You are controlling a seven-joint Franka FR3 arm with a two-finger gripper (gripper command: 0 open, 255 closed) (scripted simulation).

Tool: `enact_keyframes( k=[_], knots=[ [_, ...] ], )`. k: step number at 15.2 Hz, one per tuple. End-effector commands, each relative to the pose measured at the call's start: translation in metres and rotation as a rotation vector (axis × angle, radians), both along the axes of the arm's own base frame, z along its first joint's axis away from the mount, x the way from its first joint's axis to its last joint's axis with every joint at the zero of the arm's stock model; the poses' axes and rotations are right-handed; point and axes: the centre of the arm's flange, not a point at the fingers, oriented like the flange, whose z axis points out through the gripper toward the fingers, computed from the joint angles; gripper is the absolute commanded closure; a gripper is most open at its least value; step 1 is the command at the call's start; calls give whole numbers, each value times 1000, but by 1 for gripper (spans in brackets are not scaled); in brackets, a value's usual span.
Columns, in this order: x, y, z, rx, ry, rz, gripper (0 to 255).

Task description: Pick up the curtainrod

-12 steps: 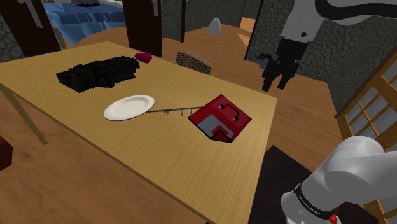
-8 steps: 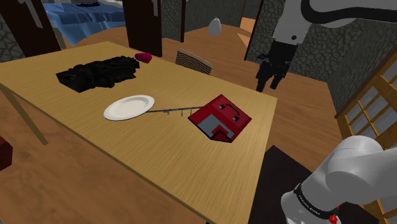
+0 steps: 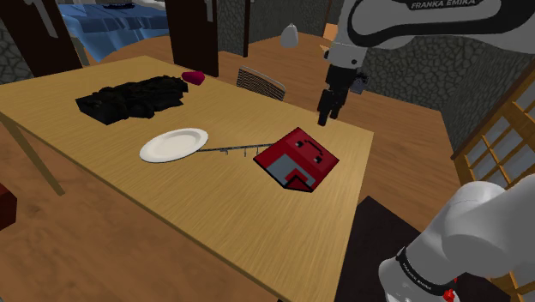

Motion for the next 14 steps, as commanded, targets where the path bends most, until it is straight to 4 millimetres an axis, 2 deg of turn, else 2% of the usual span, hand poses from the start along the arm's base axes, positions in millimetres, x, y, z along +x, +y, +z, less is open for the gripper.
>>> enact_keyframes(
  k=[1,7,14],
  knots=[
    [27,5,-14,4,0,75,0],
    [96,30,-52,17,1,287,0],
    [168,78,-96,31,3,535,0]
  ],
)
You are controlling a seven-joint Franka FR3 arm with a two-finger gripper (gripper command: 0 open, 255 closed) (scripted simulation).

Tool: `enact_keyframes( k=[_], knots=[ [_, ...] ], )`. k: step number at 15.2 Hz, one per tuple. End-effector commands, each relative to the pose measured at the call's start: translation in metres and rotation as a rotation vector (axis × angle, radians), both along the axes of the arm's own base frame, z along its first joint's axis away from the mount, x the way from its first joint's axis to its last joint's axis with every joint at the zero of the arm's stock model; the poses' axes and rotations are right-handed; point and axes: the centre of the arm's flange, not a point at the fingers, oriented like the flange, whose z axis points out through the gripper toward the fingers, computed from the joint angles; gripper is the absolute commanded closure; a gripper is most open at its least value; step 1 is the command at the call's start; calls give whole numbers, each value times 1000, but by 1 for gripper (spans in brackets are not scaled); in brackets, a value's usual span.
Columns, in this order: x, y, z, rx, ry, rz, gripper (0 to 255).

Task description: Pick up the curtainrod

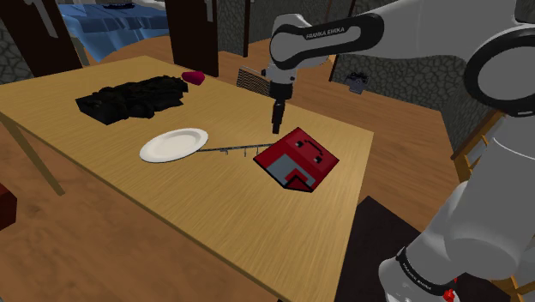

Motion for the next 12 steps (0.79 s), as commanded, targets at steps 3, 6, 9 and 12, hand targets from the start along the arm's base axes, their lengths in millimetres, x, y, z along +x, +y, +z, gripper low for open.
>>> enact_keyframes(
  k=[3,6,9,12],
  knots=[
    [38,37,-26,9,1,145,0],
    [62,66,-45,15,2,251,0],
    [83,97,-63,22,3,357,0],
    [91,111,-76,24,3,403,0]
  ],
)
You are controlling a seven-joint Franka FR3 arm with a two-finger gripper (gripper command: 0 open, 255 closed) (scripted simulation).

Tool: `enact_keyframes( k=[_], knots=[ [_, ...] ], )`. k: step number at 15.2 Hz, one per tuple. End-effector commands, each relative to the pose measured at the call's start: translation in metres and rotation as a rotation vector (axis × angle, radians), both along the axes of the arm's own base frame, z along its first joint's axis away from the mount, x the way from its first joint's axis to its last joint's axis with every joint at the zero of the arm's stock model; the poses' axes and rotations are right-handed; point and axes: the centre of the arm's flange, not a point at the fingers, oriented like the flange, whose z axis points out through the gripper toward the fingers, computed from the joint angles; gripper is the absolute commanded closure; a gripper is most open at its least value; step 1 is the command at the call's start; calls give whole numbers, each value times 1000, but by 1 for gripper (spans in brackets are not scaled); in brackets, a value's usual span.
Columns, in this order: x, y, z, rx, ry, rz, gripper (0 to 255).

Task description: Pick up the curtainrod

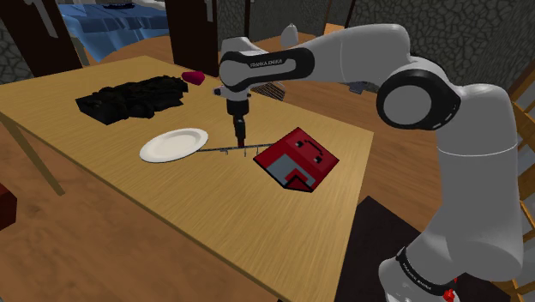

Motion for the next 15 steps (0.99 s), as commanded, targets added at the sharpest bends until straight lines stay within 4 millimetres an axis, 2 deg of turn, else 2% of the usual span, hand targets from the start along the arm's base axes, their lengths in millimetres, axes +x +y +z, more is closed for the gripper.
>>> enact_keyframes(
  k=[1,6,8,9,15],
  knots=[
    [2,3,-9,1,0,12,0],
    [2,3,-39,1,0,12,0],
    [2,3,-39,1,0,12,0],
    [2,3,-38,1,0,12,255],
    [2,4,-38,1,0,12,255]
  ],
)
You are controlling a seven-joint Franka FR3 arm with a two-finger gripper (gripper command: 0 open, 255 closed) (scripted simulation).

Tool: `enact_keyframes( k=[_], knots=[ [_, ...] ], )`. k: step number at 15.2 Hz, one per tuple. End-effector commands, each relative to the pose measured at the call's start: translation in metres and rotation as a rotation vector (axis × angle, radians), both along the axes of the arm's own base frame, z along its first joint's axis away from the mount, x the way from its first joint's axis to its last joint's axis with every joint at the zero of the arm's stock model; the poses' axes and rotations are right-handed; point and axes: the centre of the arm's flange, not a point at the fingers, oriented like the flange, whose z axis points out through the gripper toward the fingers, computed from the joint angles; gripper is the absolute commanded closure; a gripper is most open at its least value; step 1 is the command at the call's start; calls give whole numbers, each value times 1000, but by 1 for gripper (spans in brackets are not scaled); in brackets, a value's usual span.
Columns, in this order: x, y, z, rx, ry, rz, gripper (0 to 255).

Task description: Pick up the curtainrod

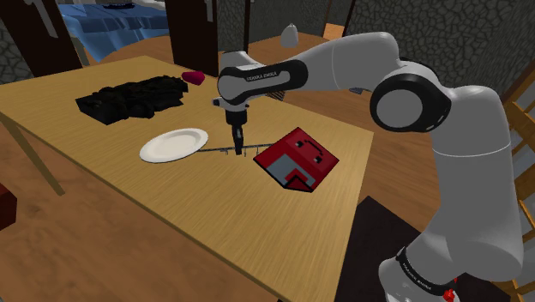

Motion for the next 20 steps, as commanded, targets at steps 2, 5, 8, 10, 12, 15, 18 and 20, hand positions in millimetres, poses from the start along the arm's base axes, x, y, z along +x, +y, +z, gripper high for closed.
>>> enact_keyframes(
  k=[2,5,8,10,12,15,18,20],
  knots=[
    [0,0,0,0,0,0,255],
    [0,0,10,0,0,0,255],
    [0,0,26,0,0,0,255],
    [0,0,36,0,0,0,255],
    [0,0,47,0,0,0,255],
    [0,0,63,0,0,0,255],
    [0,0,79,0,0,0,255],
    [0,0,79,0,0,0,255]
  ],
)
